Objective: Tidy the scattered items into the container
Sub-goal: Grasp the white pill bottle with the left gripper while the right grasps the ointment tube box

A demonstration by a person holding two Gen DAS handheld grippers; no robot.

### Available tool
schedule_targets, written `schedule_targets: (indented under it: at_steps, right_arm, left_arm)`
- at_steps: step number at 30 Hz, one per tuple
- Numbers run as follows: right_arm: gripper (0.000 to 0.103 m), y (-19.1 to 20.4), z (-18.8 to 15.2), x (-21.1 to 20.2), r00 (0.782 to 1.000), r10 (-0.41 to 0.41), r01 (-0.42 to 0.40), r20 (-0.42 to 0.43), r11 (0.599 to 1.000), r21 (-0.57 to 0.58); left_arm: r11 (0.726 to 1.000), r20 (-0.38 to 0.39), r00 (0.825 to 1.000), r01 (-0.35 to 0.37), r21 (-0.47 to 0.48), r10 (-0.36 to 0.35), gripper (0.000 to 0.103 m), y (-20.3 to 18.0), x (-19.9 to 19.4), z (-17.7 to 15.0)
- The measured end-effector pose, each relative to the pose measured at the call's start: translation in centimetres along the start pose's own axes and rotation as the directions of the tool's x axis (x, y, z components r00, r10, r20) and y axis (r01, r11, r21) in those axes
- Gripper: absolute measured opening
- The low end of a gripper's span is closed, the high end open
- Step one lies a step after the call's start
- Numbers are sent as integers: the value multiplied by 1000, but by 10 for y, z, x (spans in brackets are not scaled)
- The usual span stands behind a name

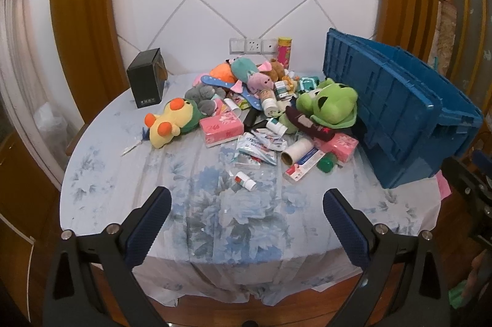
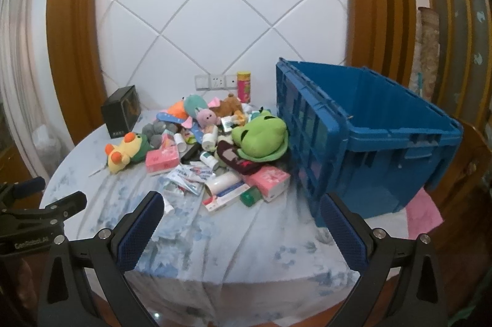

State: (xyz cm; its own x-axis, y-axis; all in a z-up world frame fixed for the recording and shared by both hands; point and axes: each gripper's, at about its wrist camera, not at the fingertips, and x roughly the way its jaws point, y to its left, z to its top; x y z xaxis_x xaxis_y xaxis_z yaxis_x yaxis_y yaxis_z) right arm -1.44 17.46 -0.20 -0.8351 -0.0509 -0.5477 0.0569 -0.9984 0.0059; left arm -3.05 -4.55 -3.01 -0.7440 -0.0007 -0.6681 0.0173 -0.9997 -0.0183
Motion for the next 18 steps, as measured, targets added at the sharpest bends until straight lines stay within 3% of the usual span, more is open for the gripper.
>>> schedule_targets:
  at_steps: [8,13,18]
  right_arm:
    - [103,25,-17,69,994,28,-30,-109,999,-22]
    - [103,32,-44,129,970,66,-71,-233,997,-17]
    - [103,28,-54,183,952,69,-77,-300,997,-16]
  left_arm:
    - [1000,-150,989,-21,-8,19,101,41,83,-16]
    - [999,-277,961,-24,-22,17,101,46,149,-37]
    - [998,-327,945,-36,-56,16,100,38,195,-39]
